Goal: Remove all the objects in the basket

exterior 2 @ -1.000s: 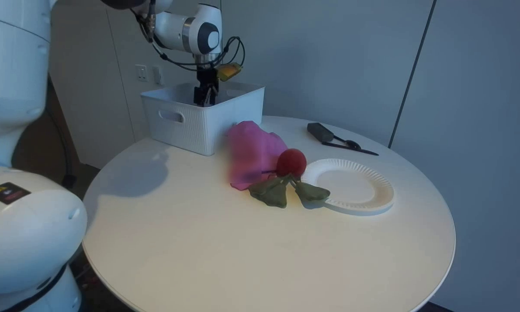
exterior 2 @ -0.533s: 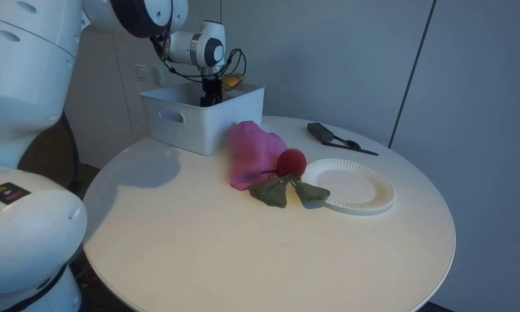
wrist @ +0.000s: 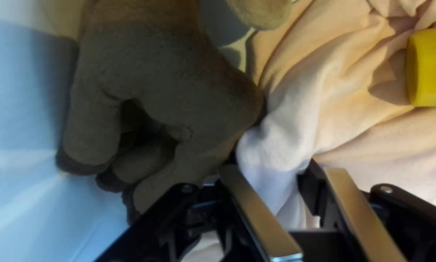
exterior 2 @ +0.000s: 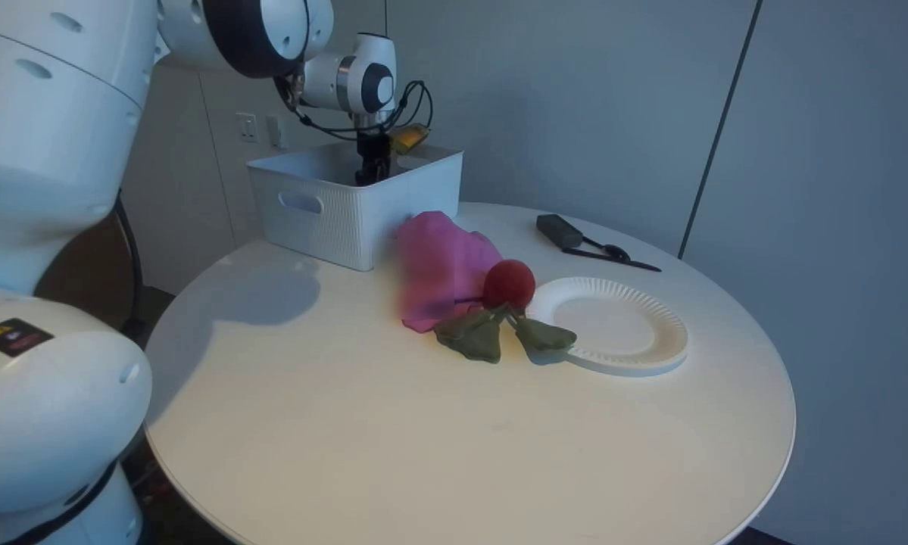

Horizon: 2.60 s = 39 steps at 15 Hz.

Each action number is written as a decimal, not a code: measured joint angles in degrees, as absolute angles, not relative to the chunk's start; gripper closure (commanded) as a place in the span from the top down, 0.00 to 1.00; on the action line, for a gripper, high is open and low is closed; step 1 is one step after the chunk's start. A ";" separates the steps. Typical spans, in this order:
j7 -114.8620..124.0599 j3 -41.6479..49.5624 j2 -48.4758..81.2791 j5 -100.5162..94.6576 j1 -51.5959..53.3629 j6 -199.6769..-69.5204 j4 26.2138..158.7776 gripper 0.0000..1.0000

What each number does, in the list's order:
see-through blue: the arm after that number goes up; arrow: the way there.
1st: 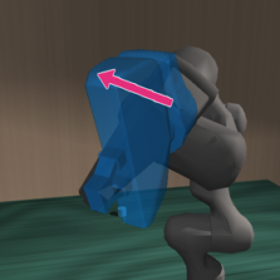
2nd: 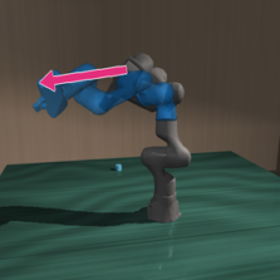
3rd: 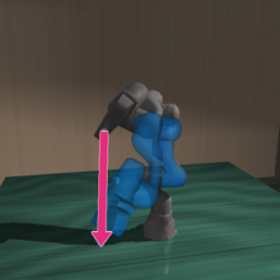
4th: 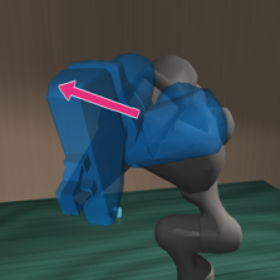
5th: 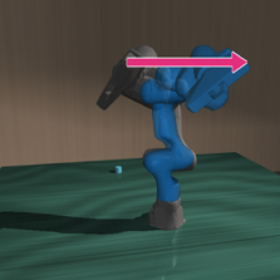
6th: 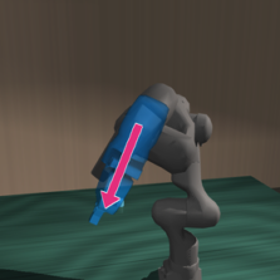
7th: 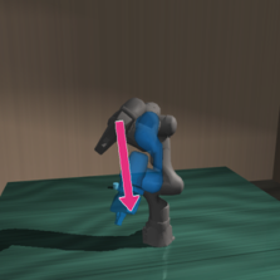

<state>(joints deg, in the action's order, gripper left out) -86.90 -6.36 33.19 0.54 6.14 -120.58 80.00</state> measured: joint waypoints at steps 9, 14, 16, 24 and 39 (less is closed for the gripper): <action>-83.35 -6.36 28.44 0.44 4.99 -120.90 79.87 0.10; -80.44 -6.15 18.13 0.41 3.38 -126.47 82.05 0.09; -78.88 -5.45 13.02 0.12 2.98 -129.11 84.15 0.09; -64.96 -0.73 -9.45 -11.83 0.84 -134.62 96.61 0.09; -26.06 3.85 -30.68 -32.93 -7.86 -132.86 133.94 0.39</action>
